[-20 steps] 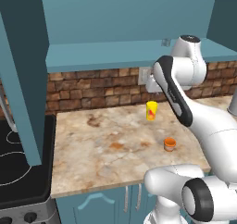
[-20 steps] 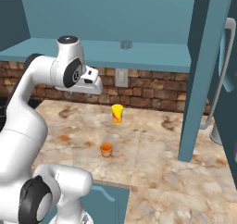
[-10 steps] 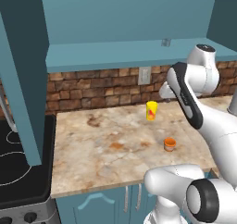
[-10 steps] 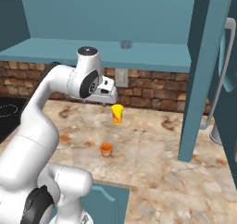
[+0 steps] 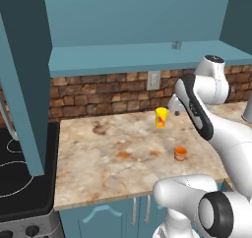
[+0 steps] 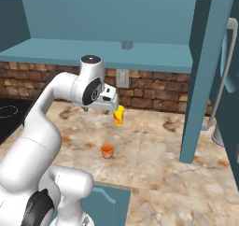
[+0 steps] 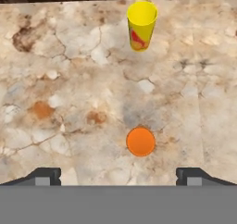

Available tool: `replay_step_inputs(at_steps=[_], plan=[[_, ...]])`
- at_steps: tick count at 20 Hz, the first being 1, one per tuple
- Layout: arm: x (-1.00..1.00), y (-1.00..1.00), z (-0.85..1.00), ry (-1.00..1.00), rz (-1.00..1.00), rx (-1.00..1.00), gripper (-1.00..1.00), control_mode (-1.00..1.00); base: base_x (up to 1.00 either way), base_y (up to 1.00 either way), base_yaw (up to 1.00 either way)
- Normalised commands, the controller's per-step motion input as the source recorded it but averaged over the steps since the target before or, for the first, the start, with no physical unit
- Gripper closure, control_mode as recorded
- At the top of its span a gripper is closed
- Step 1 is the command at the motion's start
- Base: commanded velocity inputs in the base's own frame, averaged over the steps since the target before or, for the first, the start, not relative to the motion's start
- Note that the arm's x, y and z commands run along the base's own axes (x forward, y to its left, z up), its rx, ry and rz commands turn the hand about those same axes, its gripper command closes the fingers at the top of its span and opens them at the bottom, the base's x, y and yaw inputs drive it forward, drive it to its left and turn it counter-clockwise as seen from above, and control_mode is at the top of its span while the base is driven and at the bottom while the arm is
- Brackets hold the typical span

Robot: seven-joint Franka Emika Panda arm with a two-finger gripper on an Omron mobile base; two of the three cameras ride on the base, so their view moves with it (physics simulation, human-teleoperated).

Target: Pick the jam and honey bottle from the counter and place them in the cabinets closest to them.

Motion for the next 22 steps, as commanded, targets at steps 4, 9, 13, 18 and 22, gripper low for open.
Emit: replay_step_inputs(at_steps=[4,9,13,18,22], plan=[[0.04,0.0,-0.5,0.08,0.0,0.0,-1.0,-1.0,0.0,0.0,0.0],[0.02,-0.02,-0.42,0.0,0.0,0.0,-1.0,-1.0,0.0,0.0,0.0],[0.04,-0.04,-0.45,0.0,0.0,0.0,-1.0,-1.0,0.0,0.0,0.0],[0.01,-0.09,-0.47,0.0,0.0,0.0,-1.0,-1.0,0.0,0.0,0.0],[0.08,-0.04,-0.47,0.0,0.0,-0.03,-1.0,-1.0,0.0,0.0,0.0]])
